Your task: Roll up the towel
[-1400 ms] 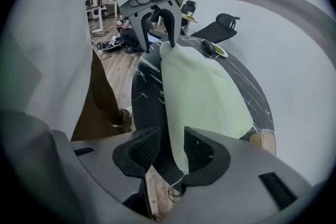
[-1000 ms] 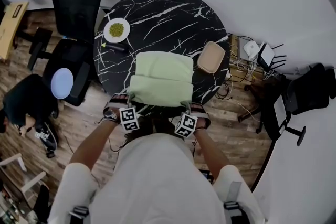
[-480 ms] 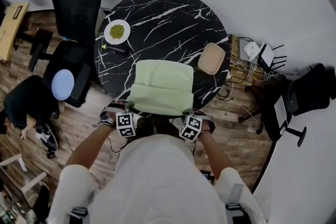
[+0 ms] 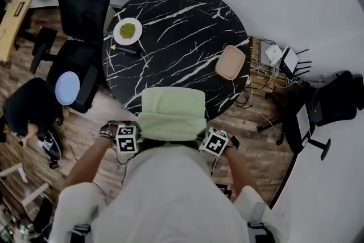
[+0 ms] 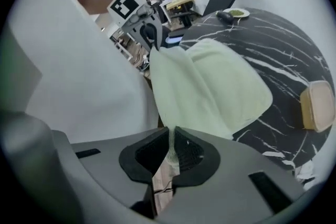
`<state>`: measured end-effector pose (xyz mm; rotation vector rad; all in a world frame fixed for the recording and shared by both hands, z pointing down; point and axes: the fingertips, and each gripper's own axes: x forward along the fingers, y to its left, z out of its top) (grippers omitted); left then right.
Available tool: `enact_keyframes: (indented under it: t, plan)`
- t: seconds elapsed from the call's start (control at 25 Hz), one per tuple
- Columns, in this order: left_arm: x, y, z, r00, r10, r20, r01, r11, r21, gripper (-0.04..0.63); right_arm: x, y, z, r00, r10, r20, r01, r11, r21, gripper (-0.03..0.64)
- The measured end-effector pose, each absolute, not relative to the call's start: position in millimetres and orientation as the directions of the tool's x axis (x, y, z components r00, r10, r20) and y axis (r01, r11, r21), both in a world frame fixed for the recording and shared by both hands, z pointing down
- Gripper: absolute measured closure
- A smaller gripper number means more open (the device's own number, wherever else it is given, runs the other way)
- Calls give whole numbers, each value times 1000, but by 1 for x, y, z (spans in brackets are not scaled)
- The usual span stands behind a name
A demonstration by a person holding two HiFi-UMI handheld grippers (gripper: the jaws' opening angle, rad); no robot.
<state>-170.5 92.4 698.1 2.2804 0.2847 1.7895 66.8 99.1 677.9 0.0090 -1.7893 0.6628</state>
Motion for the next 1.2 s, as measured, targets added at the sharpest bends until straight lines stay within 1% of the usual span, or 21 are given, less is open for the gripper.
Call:
enact_keyframes:
  t: [0.08,0.16,0.28,0.36,0.48,0.68,0.72,0.8,0.84,0.88,0.96,1.12,1.2]
  plan:
    - [-170,66,685,273,263,925,-44,-957,285,561,67,66,661,-376,230,898,-377,847,-375,594]
    - [-169,39,676,313,235,920,-102,-955,278,558,65,26,651,-405,98,909,-418,865,-279,593]
    - [-168,3,678,351,193,916,-180,-946,268,554,68,-20,655,-373,-48,927,-455,880,-138,592]
    - [-167,-21,685,340,140,930,-221,-949,224,554,70,-42,664,-327,-115,938,-457,888,-50,592]
    - [-160,-55,692,295,14,956,-251,-964,92,554,70,-66,678,-267,-220,938,-469,880,72,591]
    - [-155,-81,710,228,-136,964,-305,-950,-62,553,70,-91,695,-220,-354,909,-521,831,197,578]
    - [-156,-84,713,220,-162,962,-326,-942,-84,530,70,-95,696,-217,-381,899,-535,817,216,570]
    - [-157,-91,716,211,-202,957,-377,-919,-111,439,72,-102,696,-212,-429,878,-566,786,247,550]
    - [-158,-93,717,212,-214,953,-403,-908,-115,390,73,-104,696,-210,-445,871,-582,773,254,523]
    - [-158,-95,716,215,-226,950,-426,-897,-117,342,74,-106,696,-209,-455,866,-595,762,257,482]
    - [-158,-98,715,221,-250,943,-460,-879,-125,322,77,-107,694,-209,-464,861,-612,749,255,445]
    - [-160,-98,709,234,-288,929,-505,-852,-136,313,77,-107,687,-218,-490,844,-627,733,263,428]
    - [-160,-100,699,260,-321,911,-567,-814,-126,313,74,-110,676,-243,-531,812,-650,711,270,425]
